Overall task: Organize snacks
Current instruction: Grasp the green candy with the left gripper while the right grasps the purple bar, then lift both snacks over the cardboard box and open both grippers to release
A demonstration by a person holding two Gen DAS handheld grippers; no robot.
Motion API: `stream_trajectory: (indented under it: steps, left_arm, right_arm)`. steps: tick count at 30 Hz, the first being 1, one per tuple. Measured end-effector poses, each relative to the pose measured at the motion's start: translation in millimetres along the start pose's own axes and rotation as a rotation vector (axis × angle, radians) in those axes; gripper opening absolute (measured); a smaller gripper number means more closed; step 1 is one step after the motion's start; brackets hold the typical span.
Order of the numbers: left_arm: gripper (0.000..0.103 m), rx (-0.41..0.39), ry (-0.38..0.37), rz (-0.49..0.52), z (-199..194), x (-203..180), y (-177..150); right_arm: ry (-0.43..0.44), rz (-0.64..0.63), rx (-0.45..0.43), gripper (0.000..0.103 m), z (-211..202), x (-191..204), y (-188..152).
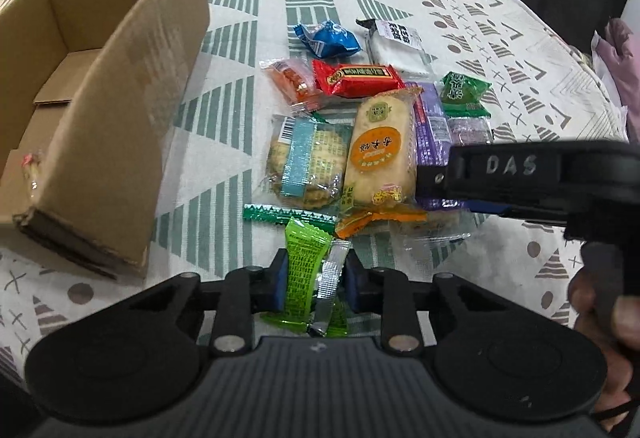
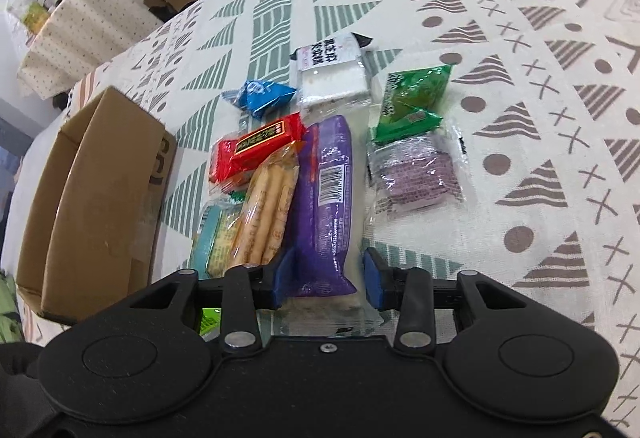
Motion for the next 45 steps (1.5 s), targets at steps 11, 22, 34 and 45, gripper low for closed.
stream_trajectory:
  steps: [11, 22, 34, 45]
  left_arm:
    - [0.026, -0.094, 0.026, -0.012, -46, 0, 3]
    - [0.026, -0.203, 0.062, -0.038, -94, 6, 9]
    - [0.026, -0.293, 0.091, -0.079, -133, 21, 18]
    - [0.026, -0.343, 0.098, -0.12, -151, 43, 31]
  right_arm:
    - [0.073, 0.011, -0.077, 0.021, -31, 4, -3]
    - [0.172, 0.035, -0.196, 0.02, -67, 8, 2]
    - [0.286, -0.002, -0.263, 0.02, -82, 26, 8]
    - [0.342, -0.02, -0.297, 0.021, -83, 44, 15]
Point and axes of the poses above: each gripper's, at about its wrist camera, not at the fingertips, and z roughly the way its jaws point, x to its left, y to its top, the point moved 5 cm from there along z, roughly the way its jaws point, and after that the axes turned 3 degrees about x, right-handed, at the moved point
